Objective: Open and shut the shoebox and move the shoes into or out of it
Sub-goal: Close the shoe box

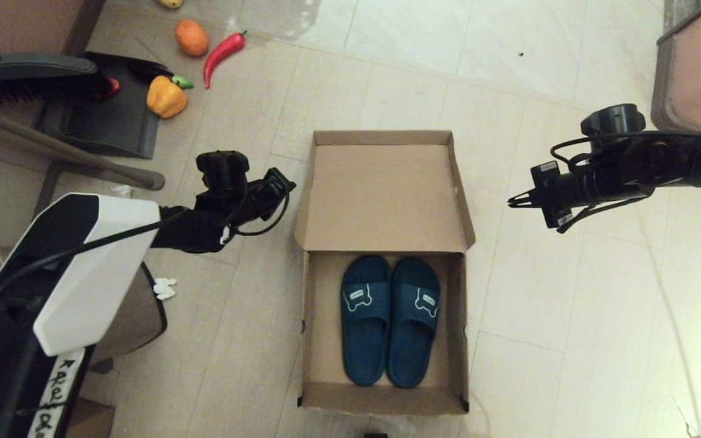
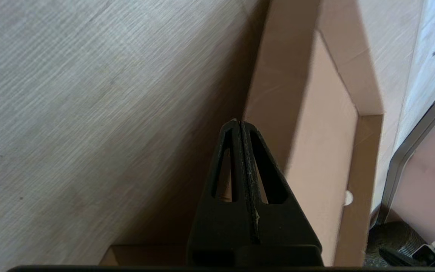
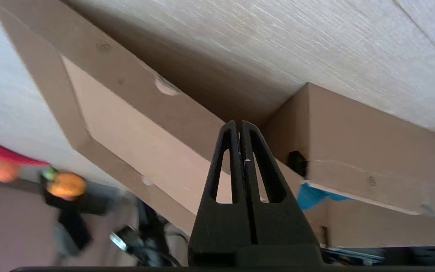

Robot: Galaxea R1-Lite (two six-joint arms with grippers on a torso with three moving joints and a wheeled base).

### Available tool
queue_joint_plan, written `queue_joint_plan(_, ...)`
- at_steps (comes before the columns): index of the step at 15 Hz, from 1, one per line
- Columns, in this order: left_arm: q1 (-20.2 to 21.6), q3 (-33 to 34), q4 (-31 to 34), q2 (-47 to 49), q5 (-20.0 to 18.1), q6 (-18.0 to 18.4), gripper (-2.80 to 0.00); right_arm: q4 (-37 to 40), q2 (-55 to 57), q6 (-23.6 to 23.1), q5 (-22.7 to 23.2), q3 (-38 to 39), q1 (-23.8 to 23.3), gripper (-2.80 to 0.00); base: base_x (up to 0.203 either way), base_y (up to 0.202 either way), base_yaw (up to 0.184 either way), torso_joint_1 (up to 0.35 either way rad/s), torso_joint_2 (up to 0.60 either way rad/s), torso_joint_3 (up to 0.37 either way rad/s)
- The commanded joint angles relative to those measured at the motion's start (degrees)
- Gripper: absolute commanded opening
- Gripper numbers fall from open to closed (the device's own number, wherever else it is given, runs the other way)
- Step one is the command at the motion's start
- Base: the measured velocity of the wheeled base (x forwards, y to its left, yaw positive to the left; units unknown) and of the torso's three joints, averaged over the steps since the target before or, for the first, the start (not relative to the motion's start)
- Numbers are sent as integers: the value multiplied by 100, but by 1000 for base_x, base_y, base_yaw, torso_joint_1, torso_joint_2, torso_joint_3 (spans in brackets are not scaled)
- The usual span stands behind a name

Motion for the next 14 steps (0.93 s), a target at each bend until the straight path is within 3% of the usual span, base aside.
queue_joint_plan(1,-15,-9,-56,108,-15,-23,-280,61,13,-241,87,0,-18,-280,0,0,0,0,0,0)
queue_joint_plan(7,82,-9,-327,134,12,1,-280,426,-30,-2726,-1,1,0,-280,0,0,0,0,0,0)
queue_joint_plan(10,106,-3,-475,154,-77,21,-280,-436,205,-2817,-694,6,2,-280,0,0,0,0,0,0)
queue_joint_plan(12,54,-5,-849,343,-73,32,-280,-1209,454,-2541,-1269,2,86,-280,0,0,0,0,0,0)
queue_joint_plan(14,-13,-6,-1094,450,-60,30,-280,-1768,637,-2240,-1330,1,176,-280,0,0,0,0,0,0)
